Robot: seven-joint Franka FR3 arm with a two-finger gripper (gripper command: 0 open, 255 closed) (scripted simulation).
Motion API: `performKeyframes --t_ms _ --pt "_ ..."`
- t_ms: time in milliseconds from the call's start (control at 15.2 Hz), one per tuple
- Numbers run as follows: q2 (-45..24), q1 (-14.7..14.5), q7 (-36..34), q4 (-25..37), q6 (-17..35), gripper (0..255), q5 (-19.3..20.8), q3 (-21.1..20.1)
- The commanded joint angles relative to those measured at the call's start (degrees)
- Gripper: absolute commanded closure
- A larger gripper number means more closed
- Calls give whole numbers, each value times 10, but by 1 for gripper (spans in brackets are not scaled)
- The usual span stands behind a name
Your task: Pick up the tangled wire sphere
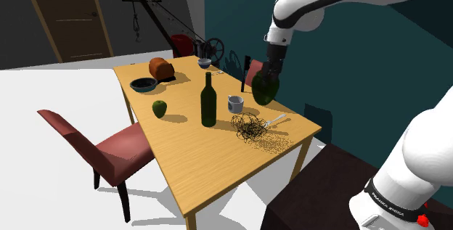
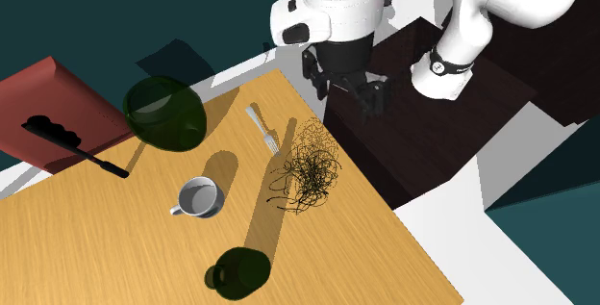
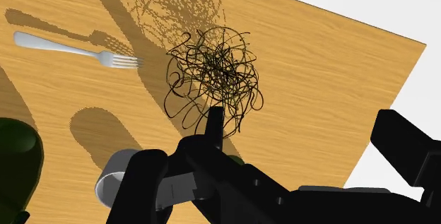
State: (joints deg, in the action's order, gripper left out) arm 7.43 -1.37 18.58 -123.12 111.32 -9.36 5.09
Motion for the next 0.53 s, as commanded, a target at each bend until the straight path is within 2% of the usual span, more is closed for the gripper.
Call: performKeyframes --t_ms 0,462 --pt "-45 -2 14 18 16 0 -11 1" --pt "-208 0 57 121 37 0 -46 -2"
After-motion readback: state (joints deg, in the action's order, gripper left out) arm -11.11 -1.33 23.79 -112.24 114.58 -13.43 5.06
